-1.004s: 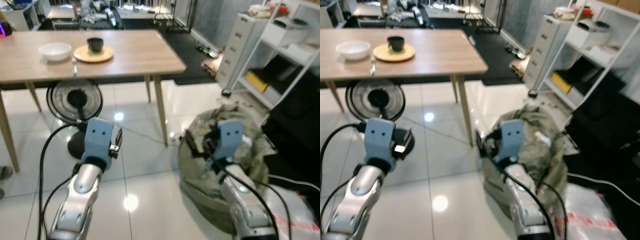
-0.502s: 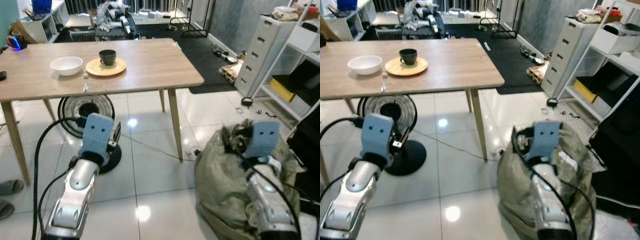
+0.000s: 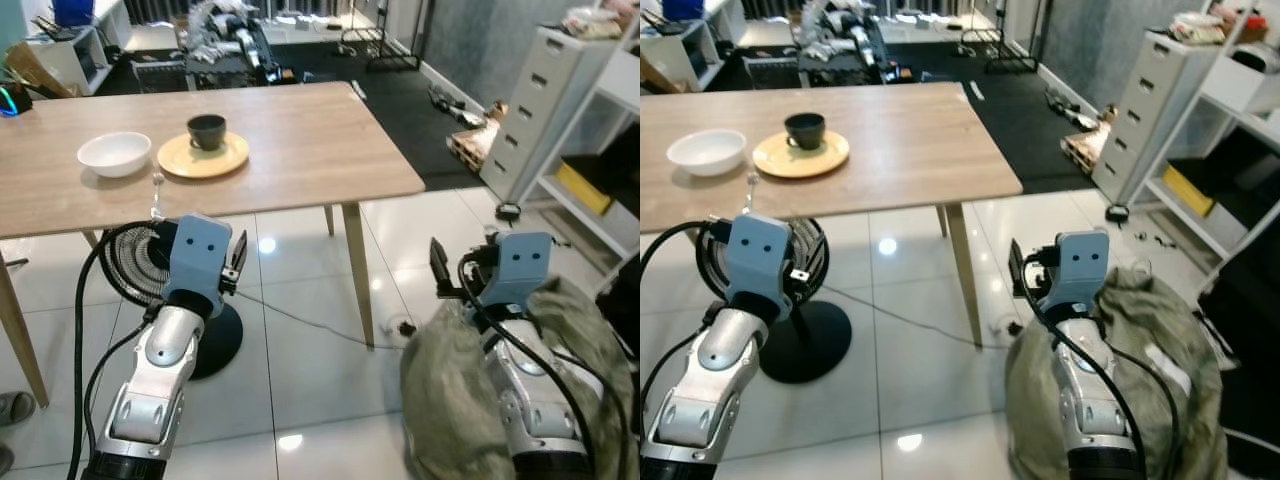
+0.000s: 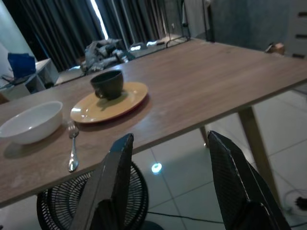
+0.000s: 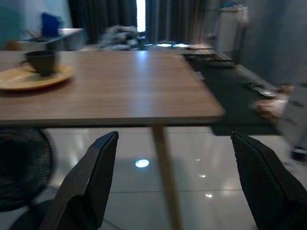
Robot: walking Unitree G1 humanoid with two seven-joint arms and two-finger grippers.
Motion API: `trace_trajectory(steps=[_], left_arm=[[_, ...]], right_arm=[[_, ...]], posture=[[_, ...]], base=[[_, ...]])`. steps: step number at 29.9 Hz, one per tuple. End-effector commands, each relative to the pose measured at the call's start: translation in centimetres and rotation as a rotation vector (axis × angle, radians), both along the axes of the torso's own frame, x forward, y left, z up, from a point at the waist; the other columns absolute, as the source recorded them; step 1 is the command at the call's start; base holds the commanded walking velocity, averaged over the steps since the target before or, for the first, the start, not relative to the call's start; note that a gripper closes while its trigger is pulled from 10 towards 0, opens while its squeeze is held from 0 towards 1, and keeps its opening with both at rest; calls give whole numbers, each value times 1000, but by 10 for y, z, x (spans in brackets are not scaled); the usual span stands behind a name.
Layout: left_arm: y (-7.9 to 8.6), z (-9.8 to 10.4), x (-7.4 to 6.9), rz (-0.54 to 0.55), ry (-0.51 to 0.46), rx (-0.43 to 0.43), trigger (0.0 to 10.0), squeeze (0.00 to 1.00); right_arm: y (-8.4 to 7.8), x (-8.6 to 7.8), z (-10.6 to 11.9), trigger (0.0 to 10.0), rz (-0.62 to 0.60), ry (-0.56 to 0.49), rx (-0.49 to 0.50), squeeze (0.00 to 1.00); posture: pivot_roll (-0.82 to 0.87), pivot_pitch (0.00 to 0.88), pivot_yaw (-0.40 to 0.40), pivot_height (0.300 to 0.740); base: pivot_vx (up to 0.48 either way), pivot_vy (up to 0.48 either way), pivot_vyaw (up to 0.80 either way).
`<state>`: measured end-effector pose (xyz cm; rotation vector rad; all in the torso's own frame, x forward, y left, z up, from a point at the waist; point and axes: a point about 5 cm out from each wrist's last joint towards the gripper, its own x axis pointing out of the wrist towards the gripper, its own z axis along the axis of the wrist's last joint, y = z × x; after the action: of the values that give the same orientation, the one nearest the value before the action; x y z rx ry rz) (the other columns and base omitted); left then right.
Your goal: Setting the table
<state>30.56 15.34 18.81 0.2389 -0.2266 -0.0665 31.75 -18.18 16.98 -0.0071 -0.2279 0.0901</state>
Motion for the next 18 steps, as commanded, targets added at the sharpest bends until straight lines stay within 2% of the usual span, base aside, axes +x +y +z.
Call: trace_trajectory(steps=[1,3,5,17,18], left_arm=[[-2,-4,0,0,15,-9,10000,0],[-2,-4,0,-2,15,-11,10000,0],[-3,-4,0,-3,15,-12,10000,0],[-5,-5,0,-2,17,-20,10000,0],[-5,-5,0,-1,17,-21,10000,0]], right_arm=[[-3,-2,0,10000,-5,-3,6,0],[-3,-2,0,10000,-6,-1,-7,0],[-2,-1,-1,10000,-3,1,-21,0],[4,1,0,10000,22,-3,-29,0],[4,1,0,10000,22,-2,-29,0]], posture=[[-40,0,70,740],[-40,0,70,740],[-39,0,69,740],[-35,0,64,740],[-35,0,63,740]], base=[[480,0,0],[480,0,0],[480,0,631],[480,0,790],[480,0,0]])
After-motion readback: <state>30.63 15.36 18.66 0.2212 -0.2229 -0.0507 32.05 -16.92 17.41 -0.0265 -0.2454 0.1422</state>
